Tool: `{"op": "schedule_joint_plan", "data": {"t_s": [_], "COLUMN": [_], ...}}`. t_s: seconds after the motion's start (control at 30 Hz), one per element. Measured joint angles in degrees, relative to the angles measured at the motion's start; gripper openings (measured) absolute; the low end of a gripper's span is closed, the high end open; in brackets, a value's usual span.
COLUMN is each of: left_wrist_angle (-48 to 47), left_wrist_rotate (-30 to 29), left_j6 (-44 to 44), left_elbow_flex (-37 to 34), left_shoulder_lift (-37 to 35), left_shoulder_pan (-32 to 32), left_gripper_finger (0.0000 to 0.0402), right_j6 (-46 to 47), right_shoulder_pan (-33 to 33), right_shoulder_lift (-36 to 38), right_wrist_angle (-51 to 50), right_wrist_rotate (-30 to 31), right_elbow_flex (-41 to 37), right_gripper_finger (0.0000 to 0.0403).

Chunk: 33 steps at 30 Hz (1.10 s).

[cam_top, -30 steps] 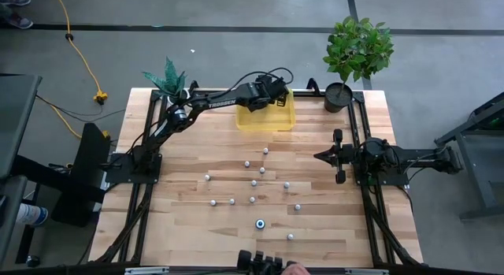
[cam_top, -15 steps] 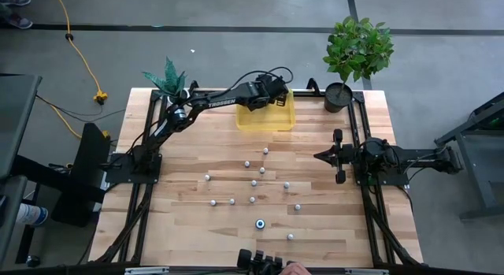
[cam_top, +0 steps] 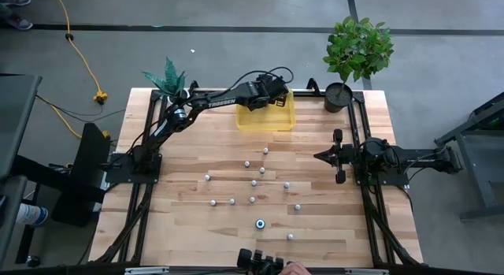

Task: Pick & Place food coloring
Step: Put the large purple food coloring bottle into the yellow bin, then put the large blue food coloring bottle into the yellow bin

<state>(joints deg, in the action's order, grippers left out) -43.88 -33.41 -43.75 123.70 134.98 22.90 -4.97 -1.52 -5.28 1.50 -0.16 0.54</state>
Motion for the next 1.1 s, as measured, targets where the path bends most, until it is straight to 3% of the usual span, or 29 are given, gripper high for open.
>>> {"op": "schedule_joint_plan", "data": {"t_s": [0.43,0.67,0.87,1.1], "left_wrist_angle": [1.25,1.65,-2.37,-3.31], "left_wrist_rotate": [-0.17,-0.25,-0.63,-0.06], "left_j6": [0.89,6.30,12.86,22.82], "left_elbow_flex": [0.00,2.32,11.28,10.23], "left_shoulder_lift": [-0.19,-1.26,-1.36,-9.08], "left_shoulder_pan": [0.29,0.35,0.14,-1.69], "left_gripper_finger": [0.0175,0.0175,0.0175,0.0175], "right_j6": [0.01,0.00,0.01,0.00], "right_shoulder_pan": [-0.01,-0.02,-0.01,0.00], "right_shoulder_lift": [-0.01,0.00,0.00,0.00], "right_wrist_angle": [0.00,0.00,0.00,0.00], "right_wrist_rotate": [-0.02,-0.02,-0.02,0.00], "right_elbow_flex": [0.00,0.00,0.00,0.00], "right_gripper_finger": [0.0000,0.0000,0.0000,0.0000]}}
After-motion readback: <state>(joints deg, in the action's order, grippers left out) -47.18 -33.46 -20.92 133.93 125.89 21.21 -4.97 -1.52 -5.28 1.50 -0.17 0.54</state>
